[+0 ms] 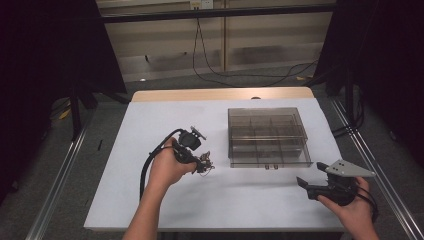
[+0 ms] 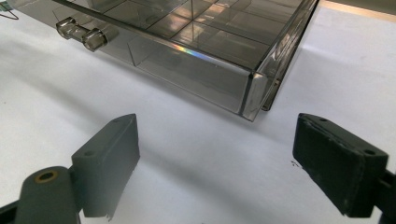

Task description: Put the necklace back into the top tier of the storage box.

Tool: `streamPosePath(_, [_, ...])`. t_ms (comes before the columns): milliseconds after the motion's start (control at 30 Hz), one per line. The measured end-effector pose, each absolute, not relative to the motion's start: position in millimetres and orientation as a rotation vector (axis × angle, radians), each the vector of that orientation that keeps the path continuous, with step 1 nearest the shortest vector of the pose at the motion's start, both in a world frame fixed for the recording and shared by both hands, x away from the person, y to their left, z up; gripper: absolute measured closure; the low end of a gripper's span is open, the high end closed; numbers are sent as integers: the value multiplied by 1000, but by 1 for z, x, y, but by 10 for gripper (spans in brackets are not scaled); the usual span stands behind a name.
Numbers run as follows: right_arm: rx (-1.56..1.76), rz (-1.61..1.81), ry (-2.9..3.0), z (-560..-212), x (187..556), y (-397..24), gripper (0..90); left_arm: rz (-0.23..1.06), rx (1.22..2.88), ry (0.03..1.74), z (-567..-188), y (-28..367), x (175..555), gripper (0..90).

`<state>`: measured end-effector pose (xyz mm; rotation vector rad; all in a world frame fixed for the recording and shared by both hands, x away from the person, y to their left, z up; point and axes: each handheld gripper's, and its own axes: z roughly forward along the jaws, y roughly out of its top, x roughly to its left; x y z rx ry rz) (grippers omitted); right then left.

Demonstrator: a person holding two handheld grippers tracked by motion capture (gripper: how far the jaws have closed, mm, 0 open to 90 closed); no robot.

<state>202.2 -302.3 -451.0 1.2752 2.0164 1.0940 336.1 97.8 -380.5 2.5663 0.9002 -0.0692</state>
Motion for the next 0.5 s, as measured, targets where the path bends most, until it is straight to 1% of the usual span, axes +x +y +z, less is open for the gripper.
streamPosePath(500, [1261, 1095, 2023, -451, 202, -301, 142, -69, 2586, 884, -359, 94, 341, 813])
